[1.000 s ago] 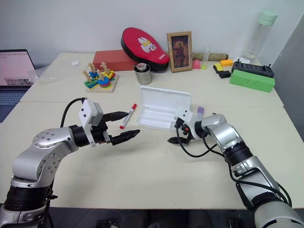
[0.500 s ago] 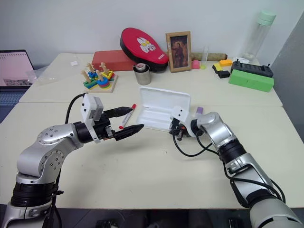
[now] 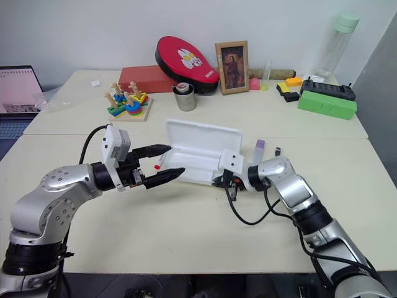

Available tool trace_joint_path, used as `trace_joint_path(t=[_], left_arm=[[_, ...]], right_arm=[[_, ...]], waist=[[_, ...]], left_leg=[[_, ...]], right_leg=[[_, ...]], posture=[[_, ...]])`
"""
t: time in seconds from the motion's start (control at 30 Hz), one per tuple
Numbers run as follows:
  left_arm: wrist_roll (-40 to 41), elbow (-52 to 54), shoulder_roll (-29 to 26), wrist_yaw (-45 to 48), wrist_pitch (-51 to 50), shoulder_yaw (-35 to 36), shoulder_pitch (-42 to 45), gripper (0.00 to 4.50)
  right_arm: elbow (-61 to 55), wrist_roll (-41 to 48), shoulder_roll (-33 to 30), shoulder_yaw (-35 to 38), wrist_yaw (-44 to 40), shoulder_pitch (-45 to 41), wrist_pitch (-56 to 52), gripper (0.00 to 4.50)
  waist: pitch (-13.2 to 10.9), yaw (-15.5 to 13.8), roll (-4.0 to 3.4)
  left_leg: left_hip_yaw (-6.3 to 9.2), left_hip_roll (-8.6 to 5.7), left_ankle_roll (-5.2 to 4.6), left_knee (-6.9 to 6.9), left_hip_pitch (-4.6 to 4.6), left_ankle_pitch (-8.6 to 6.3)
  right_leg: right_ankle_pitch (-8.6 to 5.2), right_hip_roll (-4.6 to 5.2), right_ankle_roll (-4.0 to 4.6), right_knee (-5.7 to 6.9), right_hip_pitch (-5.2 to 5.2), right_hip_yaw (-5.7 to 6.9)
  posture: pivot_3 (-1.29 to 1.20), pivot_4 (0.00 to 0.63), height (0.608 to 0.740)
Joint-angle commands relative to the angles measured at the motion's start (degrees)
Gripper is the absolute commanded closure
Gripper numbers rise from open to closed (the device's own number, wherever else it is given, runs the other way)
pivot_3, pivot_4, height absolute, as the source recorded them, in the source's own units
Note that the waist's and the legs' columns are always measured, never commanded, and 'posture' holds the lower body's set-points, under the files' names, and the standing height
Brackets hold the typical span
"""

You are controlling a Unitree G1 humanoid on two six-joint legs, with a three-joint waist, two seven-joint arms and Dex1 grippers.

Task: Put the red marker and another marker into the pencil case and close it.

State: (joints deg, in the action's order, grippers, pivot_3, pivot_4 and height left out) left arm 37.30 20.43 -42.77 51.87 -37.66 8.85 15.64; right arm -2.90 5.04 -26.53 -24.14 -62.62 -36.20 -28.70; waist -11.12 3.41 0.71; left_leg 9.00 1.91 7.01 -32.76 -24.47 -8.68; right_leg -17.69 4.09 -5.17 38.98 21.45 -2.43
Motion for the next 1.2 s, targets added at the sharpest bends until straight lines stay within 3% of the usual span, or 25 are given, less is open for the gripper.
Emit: trace_joint_path(t=[0.03, 0.53, 0.57, 0.6, 0.77, 0.9, 1.1, 1.17, 1.2], left_arm=[[2.39, 4.61, -2.62, 1.44, -0.96, 3.20, -3.95, 0.00], [5.17, 6.87, -2.54, -1.01, -2.37, 4.44, -4.24, 0.00], [5.67, 6.65, -2.16, -1.92, -2.65, 5.10, -3.55, 0.00], [6.23, 6.35, -1.78, -3.00, -3.14, 5.79, -2.79, 0.00], [8.60, 0.89, -2.70, -6.92, -5.02, 11.25, 3.33, 0.00], [4.60, -7.77, -5.26, -9.33, -3.33, 12.61, 9.62, 0.00], [-5.19, -24.48, -7.09, -10.79, -3.56, 4.25, 18.02, 0.00], [-6.84, -28.36, -6.27, -9.69, -3.89, 1.62, 19.58, 0.00], [-8.32, -30.39, -5.76, -8.78, -3.11, -0.26, 20.14, 0.00]], right_arm=[[-8.58, -0.35, -1.81, -3.73, -1.31, 4.02, -0.92, 4.49], [-7.64, -1.06, 0.27, -4.92, 1.67, 4.96, -3.79, 4.49], [-8.42, -0.24, 0.12, -4.10, 1.41, 4.93, -4.18, 4.09], [-9.13, 0.43, -0.11, -3.30, 1.25, 4.81, -4.52, 4.07], [-14.73, 6.25, -2.20, 2.47, -0.84, 3.10, -8.68, 2.98], [-19.32, 15.86, -2.49, 9.97, -2.28, 0.82, -13.79, 2.07], [-15.03, 19.27, 1.17, 17.35, 5.15, -6.73, -14.95, 0.44], [-13.42, 18.79, 2.05, 17.79, 7.30, -8.10, -14.03, 0.02], [-12.62, 18.49, 2.53, 17.94, 8.44, -8.66, -13.41, 0.02]], waist=[[0.00, -0.08, 0.00], [0.01, -0.17, 0.02], [0.01, -0.18, 0.02], [0.01, -0.19, 0.02], [0.00, -0.25, 0.03], [0.01, -0.22, 0.03], [0.01, -0.11, 0.02], [0.01, -0.11, 0.04], [0.01, -0.11, 0.04]], left_leg=[[0.00, 0.00, 0.00, 0.00, 0.00, 0.00], [0.00, 0.00, 0.00, -0.05, 0.06, 0.00], [0.00, 0.00, 0.00, -0.05, 0.06, 0.00], [0.00, 0.00, 0.00, -0.05, 0.06, 0.00], [0.00, 0.00, 0.00, -0.06, 0.04, 0.00], [0.01, 0.00, 0.00, -0.05, 0.05, 0.00], [0.00, 0.00, 0.00, -0.03, 0.06, 0.00], [0.00, 0.00, 0.00, -0.02, 0.06, 0.00], [0.00, 0.00, 0.00, -0.01, 0.04, 0.00]], right_leg=[[-0.01, 0.00, 0.00, 0.00, 0.00, -0.01], [-0.06, 0.00, -0.16, -0.01, -0.06, -0.02], [-0.07, 0.00, -0.16, -0.01, -0.06, -0.02], [-0.07, 0.00, -0.16, -0.01, -0.06, -0.02], [-0.07, 0.00, -0.17, -0.01, -0.06, -0.02], [-0.11, 0.00, -0.23, -0.01, -0.07, 0.00], [-0.10, -0.01, -0.23, 0.01, -0.05, 0.00], [-0.08, -0.01, -0.20, 0.00, -0.05, 0.01], [-0.04, -0.01, -0.13, -0.01, -0.03, 0.01]], posture=[[0.00, 0.150, 0.740], [0.00, 0.150, 0.740], [0.00, 0.150, 0.740], [0.00, 0.150, 0.740], [0.00, 0.150, 0.740], [0.00, 0.150, 0.740], [0.00, 0.150, 0.740], [0.00, 0.150, 0.740], [0.00, 0.150, 0.740]])
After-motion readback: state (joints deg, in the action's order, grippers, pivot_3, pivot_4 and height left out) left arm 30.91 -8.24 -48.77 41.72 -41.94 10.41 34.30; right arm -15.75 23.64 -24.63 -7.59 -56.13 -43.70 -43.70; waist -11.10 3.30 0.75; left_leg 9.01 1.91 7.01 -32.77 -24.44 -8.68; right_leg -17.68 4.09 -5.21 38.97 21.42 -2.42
